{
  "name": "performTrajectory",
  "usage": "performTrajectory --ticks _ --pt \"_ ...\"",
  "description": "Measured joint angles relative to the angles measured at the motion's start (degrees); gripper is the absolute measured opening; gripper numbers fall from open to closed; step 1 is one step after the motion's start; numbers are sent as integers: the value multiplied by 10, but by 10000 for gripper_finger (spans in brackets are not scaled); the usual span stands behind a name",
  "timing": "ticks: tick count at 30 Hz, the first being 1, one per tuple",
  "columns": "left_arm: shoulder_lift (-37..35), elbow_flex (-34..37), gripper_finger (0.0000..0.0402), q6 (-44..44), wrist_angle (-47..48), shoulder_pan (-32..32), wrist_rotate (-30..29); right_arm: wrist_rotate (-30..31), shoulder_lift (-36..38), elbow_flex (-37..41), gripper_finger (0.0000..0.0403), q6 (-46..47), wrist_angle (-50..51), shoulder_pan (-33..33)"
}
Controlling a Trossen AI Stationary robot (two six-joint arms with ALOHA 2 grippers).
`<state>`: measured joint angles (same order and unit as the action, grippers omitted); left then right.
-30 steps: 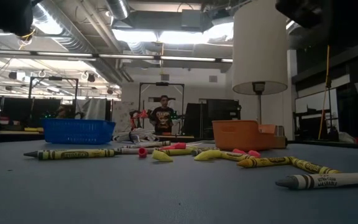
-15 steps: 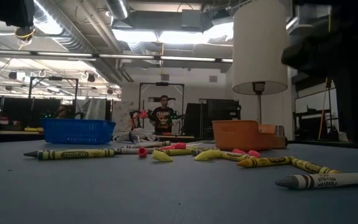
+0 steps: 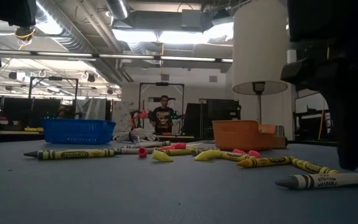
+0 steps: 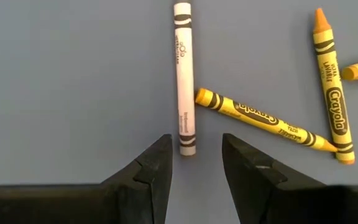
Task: Sort crayons
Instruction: Put the gray crayon into the orange bin
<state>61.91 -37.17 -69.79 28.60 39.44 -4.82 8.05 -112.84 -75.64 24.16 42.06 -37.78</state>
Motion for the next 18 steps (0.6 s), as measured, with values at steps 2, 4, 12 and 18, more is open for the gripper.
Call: performTrajectory --ticks 2,4,12,18 --pt "0 0 101 0 0 0 0 -1 0 0 138 0 0 4" --pt "0 0 101 0 0 0 0 -3 0 4 138 0 -6 4" --pt "0 0 101 -1 0 0 0 -21 0 22 138 0 -22 4" --pt "0 0 101 -1 0 0 0 -23 0 23 116 0 -24 4"
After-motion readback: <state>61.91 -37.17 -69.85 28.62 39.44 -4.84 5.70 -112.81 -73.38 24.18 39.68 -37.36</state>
